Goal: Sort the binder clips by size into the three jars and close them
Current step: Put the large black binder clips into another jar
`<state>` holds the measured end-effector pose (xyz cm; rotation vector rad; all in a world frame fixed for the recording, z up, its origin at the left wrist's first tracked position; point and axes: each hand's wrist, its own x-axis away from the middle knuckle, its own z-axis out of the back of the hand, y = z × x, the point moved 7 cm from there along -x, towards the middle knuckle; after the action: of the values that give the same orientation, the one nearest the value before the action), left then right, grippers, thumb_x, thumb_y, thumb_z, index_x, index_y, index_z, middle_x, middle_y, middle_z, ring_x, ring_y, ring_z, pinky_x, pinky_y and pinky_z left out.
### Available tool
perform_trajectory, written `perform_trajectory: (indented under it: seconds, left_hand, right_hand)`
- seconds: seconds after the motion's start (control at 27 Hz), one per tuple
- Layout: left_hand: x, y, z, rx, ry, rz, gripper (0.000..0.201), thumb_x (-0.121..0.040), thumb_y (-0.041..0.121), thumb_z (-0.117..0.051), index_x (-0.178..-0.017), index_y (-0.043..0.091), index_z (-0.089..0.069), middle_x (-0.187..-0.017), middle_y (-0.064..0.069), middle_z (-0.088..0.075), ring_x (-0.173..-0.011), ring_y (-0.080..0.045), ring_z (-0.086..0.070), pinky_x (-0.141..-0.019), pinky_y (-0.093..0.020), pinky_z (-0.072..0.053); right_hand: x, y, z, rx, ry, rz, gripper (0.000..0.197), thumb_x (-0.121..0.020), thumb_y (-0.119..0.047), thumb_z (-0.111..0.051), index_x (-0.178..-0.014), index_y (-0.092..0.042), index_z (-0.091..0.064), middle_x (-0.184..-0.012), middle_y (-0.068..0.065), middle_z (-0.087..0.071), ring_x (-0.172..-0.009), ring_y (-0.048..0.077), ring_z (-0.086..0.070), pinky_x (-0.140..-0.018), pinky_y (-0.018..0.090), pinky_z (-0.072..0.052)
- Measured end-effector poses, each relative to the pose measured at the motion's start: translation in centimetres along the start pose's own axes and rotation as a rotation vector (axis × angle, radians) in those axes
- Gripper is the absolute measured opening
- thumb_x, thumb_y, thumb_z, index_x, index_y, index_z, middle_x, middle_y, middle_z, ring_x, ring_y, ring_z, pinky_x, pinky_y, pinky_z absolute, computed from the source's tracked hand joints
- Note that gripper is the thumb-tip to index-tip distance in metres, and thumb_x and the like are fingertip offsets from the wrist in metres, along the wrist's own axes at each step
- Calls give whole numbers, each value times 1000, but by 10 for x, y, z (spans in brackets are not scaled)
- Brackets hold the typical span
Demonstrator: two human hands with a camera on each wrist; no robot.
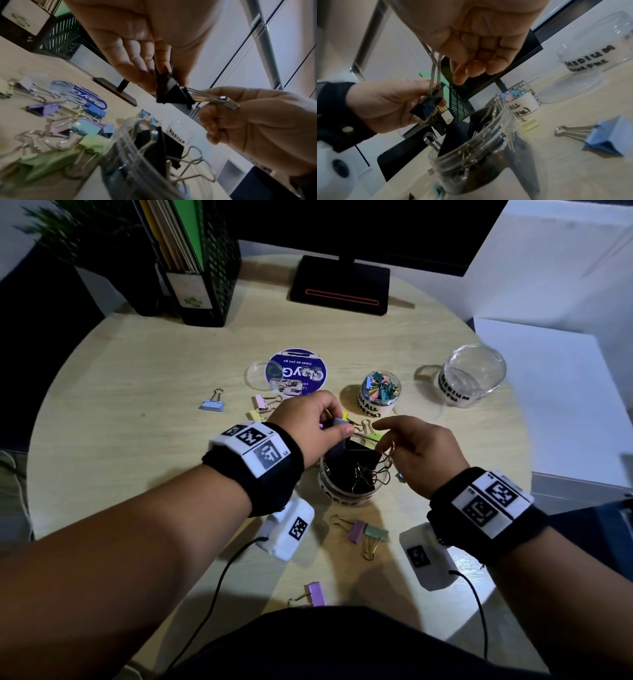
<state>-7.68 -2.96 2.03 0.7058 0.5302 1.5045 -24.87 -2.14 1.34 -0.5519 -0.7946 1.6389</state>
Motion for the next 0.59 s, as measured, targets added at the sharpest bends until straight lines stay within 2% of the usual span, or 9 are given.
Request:
perform_trajectory:
  seconds: [0.07,0.11,0.19,0.26,0.33,0.48,0.59]
  left_hand:
    - [-2,-5,-2,-46,0,28,20,-77,38,-72,-87,24,-61,-85,7,-61,-74,-11,-55,-69,-22,-43]
    - [-3,-7,-4,-65,-9,41,21,-77,38,-73,-88,23,-62,-85,6,-62,-78,-12,-57,-70,-23,-44]
    - [-5,-10,-9,-95,-51,51,21,-76,38,-74,-89,23,-65,-89,5,-66,-85,-13,-60,-77,-26,-49]
    - [-5,-9,-15,-115,-94,43,22,-78,37,-72,-94,22,-69,-98,3,-68,-92,-15,-62,-86,-29,-50]
    - [-5,-9,-18,-118,-120,45,24,-80,36,-70,-100,22,-71,-105,2,-68,-96,-16,-61,-90,-31,-48]
    - [-6,-13,-19,-135,-138,58,27,-81,36,-69,-105,24,-71,-110,1,-67,-101,-16,-60,-93,-28,-46]
    - [-8,-11,-23,-194,-186,64,30,-82,37,-68,-109,23,-69,-112,2,-66,-102,-16,-59,-88,-21,-42]
  right_hand:
    - [2,0,-2,68,-33,-1,41,-73,5,-53,-103,-18,-67,-76,-8,-65,-57,-2,-54,-61,12,-41]
    - [3,0,-5,134,-55,10,38,-72,0,-57,-103,-19,-68,-77,-7,-65,-62,1,-54,-65,14,-43]
    - [5,3,-13,270,-88,22,30,-74,-12,-64,-102,-21,-70,-83,-3,-66,-77,13,-57,-73,24,-46]
    - [7,6,-21,369,-98,65,22,-77,-21,-68,-98,-23,-72,-89,0,-68,-88,21,-56,-74,27,-42]
    - [8,5,-27,423,-75,134,16,-77,-25,-71,-92,-21,-74,-90,2,-69,-89,27,-55,-73,27,-37]
    - [5,12,-32,467,-93,75,17,-76,-36,-72,-89,-24,-74,-100,3,-62,-95,27,-50,-80,33,-42]
    - [4,14,-40,498,-117,43,22,-75,-33,-72,-92,-19,-72,-105,6,-55,-100,30,-47,-84,38,-43]
